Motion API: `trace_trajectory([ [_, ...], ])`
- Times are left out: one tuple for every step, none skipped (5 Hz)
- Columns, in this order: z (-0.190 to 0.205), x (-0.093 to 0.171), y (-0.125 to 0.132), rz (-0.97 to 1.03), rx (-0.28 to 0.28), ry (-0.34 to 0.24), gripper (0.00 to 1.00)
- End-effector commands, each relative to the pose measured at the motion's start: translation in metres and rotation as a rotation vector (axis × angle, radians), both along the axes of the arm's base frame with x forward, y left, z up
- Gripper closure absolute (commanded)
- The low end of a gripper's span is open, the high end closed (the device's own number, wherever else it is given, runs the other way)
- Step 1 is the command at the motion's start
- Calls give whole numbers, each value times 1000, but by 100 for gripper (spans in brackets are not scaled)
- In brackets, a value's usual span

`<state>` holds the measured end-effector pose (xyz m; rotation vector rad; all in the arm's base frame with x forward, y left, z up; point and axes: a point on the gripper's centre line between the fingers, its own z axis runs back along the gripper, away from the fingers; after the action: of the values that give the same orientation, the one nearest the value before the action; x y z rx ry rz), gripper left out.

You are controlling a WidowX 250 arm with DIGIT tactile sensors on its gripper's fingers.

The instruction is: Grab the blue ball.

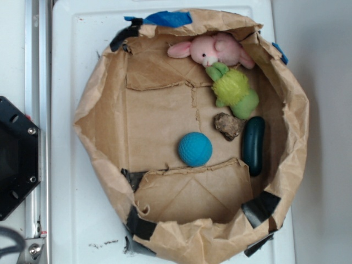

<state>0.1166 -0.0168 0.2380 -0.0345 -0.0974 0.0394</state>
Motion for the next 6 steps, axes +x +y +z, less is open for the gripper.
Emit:
trace_trajectory([
  [0,0,0,0,0,0,0],
  [-7,50,0,71,-36,-2,0],
  [-12,100,2,108,-69,-43,0],
  [-20,129,5,189,-93,-72,0],
  [-51,141,11,328,-127,-84,0],
  [-81,144,20,370,-91,-78,0],
])
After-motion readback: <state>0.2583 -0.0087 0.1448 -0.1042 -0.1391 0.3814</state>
